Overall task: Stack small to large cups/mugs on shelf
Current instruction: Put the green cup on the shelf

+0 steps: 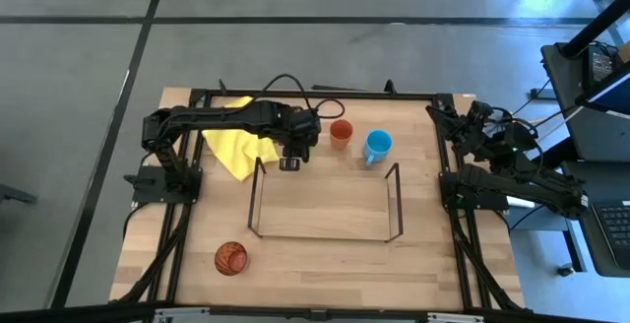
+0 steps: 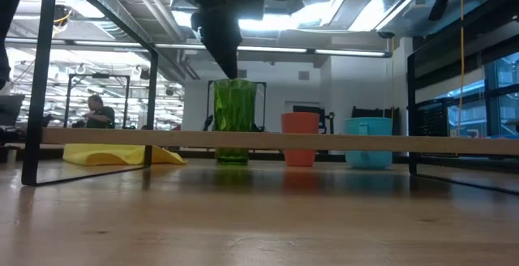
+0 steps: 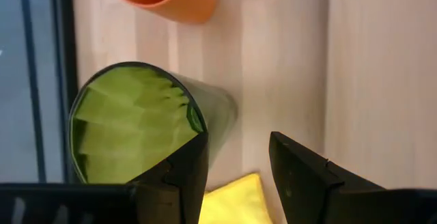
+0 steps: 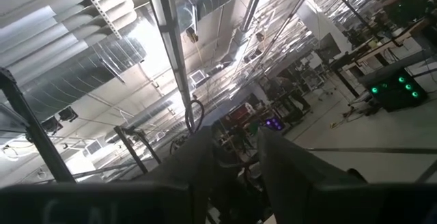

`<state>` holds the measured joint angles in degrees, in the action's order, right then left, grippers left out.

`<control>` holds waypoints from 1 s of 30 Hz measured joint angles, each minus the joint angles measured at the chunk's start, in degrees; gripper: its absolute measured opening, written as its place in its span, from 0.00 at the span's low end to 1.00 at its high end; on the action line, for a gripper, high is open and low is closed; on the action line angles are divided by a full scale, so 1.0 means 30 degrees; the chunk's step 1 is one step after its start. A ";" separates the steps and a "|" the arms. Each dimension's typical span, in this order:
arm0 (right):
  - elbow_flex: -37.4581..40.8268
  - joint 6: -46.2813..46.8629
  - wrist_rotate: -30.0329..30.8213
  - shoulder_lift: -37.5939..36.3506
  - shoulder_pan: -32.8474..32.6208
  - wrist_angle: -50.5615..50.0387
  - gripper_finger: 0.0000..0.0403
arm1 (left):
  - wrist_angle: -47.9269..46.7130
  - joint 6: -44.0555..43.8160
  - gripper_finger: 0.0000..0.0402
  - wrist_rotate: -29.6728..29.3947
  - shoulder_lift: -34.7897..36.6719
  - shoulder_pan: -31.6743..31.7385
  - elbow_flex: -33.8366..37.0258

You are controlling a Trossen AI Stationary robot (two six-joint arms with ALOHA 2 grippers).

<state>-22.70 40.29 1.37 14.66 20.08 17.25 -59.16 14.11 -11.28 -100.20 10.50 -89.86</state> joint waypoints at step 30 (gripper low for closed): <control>0.0000 -0.0087 0.0008 0.0000 0.0000 0.0001 0.30 | 0.0815 -0.0074 0.37 -0.1312 -0.0343 0.0315 0.0022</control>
<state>-22.70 40.03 1.39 14.66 20.08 17.26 -56.71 13.89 -15.21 -101.23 11.45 -89.80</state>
